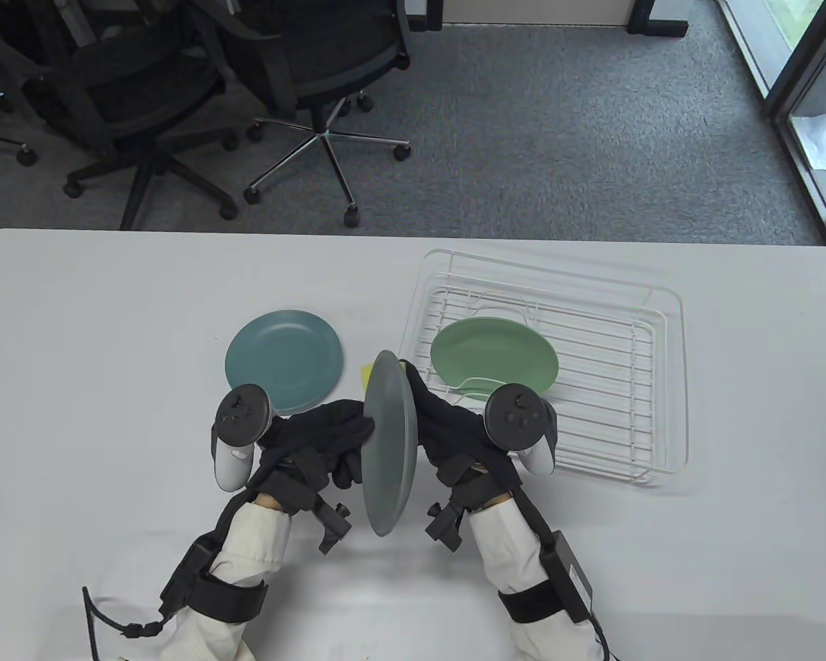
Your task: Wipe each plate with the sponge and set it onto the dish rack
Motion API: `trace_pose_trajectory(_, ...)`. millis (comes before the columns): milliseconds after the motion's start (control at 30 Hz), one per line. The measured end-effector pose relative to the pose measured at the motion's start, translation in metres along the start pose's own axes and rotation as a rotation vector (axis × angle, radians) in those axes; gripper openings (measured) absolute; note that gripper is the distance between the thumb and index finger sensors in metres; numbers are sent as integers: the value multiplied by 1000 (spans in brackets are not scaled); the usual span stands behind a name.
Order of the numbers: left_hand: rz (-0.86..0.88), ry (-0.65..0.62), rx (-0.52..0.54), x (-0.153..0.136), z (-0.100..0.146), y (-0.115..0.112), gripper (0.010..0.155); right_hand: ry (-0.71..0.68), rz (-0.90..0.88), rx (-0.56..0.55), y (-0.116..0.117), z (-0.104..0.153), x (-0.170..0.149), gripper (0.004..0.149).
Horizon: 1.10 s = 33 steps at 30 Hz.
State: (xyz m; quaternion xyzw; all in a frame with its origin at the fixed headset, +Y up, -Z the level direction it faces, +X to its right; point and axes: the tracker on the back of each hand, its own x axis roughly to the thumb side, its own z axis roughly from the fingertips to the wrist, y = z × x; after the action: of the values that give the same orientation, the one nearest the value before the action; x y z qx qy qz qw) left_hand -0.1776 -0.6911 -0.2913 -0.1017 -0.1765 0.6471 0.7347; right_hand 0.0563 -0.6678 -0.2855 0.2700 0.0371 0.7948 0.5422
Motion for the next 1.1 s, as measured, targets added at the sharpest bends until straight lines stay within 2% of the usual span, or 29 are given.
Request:
trace_pose_trajectory(233, 103, 22, 78, -11, 0, 1, 40, -14, 120, -18, 4, 0, 10, 63)
trace_pose_trajectory(300, 147, 22, 103, -14, 1, 2, 40, -8, 90, -12, 6, 1, 11, 63)
trace_pose_trajectory(433, 166, 30, 250, -19, 6, 15, 40, 6, 51, 45, 13, 0, 13, 63)
trace_pose_trajectory(533, 187, 46, 313, -22, 9, 24, 40, 16, 6, 94, 22, -2, 13, 64)
trace_pose_trajectory(633, 212, 52, 332, -25, 11, 29, 40, 31, -66, 101, 25, -2, 14, 65)
trace_pose_trajectory(833, 170, 46, 384, -26, 13, 36, 41, 78, -143, 74, 16, 4, 25, 66)
trace_pose_trajectory(1100, 67, 82, 411, -28, 14, 38, 41, 41, 2, -30, -2, 16, 50, 67)
